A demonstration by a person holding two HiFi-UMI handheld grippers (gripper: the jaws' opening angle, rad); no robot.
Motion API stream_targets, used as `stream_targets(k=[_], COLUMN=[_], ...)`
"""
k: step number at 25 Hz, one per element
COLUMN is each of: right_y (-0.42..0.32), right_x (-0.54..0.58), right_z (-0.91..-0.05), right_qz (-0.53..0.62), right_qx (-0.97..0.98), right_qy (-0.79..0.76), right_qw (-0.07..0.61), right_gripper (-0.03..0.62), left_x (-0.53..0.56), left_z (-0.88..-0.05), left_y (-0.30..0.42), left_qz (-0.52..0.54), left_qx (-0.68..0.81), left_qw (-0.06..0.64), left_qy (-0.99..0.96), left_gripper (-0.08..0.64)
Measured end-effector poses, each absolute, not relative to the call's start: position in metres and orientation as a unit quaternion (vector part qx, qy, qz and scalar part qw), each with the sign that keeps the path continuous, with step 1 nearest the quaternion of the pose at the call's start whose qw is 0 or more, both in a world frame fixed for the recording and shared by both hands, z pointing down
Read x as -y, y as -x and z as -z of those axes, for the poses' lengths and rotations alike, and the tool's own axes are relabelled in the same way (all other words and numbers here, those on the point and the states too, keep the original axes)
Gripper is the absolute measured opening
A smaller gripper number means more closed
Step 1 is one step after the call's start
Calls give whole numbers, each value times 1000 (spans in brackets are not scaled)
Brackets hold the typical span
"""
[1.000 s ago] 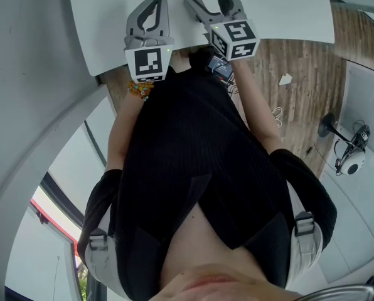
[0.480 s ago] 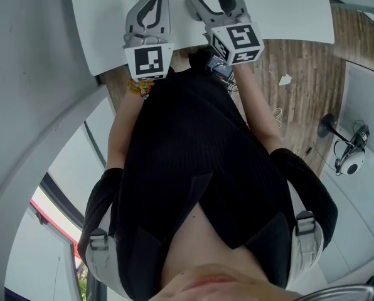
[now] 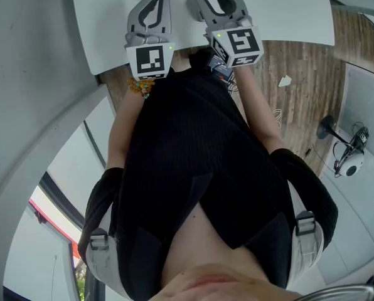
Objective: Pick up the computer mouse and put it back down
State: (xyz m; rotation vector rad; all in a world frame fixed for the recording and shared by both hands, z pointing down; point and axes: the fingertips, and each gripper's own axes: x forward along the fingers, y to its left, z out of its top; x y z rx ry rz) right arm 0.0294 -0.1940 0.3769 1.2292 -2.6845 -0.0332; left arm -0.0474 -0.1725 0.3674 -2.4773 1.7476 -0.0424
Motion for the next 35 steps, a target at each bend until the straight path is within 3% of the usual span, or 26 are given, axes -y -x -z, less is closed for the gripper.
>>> stream_targets(k=[13, 35], right_y=[-33, -23], right_x=[184, 179], right_z=[-368, -372], right_qz=[39, 68], right_qx=[902, 902], right_qy=[-423, -414], right_qw=[82, 101], right_gripper=[55, 38], left_x=[169, 171], left_z=[-366, -368], left_y=[45, 49], left_qz=[10, 4], left_qx=[-576, -582], left_qw=[55, 50], left_qy=[816, 812], left_gripper=[3, 3])
